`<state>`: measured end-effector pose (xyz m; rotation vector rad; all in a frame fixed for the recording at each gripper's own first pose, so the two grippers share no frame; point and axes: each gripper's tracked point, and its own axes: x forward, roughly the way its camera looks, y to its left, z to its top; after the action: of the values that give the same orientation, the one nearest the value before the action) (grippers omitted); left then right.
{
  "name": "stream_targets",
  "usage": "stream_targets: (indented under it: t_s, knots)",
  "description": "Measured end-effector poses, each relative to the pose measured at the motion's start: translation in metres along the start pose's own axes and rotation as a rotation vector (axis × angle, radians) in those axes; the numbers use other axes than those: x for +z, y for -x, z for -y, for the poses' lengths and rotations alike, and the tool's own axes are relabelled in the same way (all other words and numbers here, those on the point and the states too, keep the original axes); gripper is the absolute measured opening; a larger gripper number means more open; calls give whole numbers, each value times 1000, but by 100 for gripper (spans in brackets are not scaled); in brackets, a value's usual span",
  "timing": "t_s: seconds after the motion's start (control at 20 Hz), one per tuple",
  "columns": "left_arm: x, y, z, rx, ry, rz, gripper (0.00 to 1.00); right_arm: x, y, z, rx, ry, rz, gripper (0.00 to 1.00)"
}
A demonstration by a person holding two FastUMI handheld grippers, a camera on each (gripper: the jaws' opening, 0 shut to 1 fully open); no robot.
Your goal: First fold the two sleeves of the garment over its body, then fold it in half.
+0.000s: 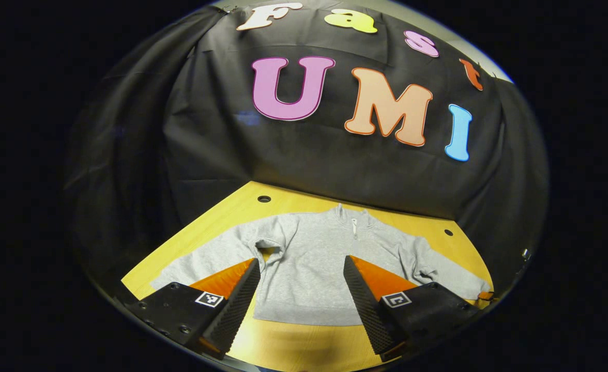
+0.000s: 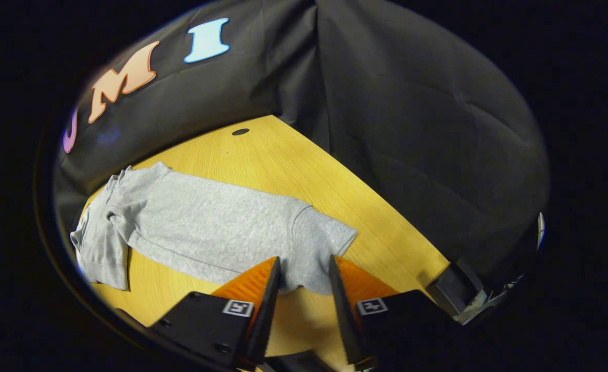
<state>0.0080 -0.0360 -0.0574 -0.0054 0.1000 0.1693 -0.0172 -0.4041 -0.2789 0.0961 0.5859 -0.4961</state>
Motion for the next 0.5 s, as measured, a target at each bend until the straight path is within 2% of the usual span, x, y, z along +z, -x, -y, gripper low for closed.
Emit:
stream_targets:
  t_s: [0.1,0.2,0.5]
  knots:
    - [1,1,-1,-7,2,1,95,-1,0,-2,-16,-17,-8,30]
    - [-1,0,-4,-10,2,-1,94,-3,1,-5,-34,-14,-12,17]
    - [-2,1,-25,-39,8,-7,95,11,21,-20,-31,-47,34,16]
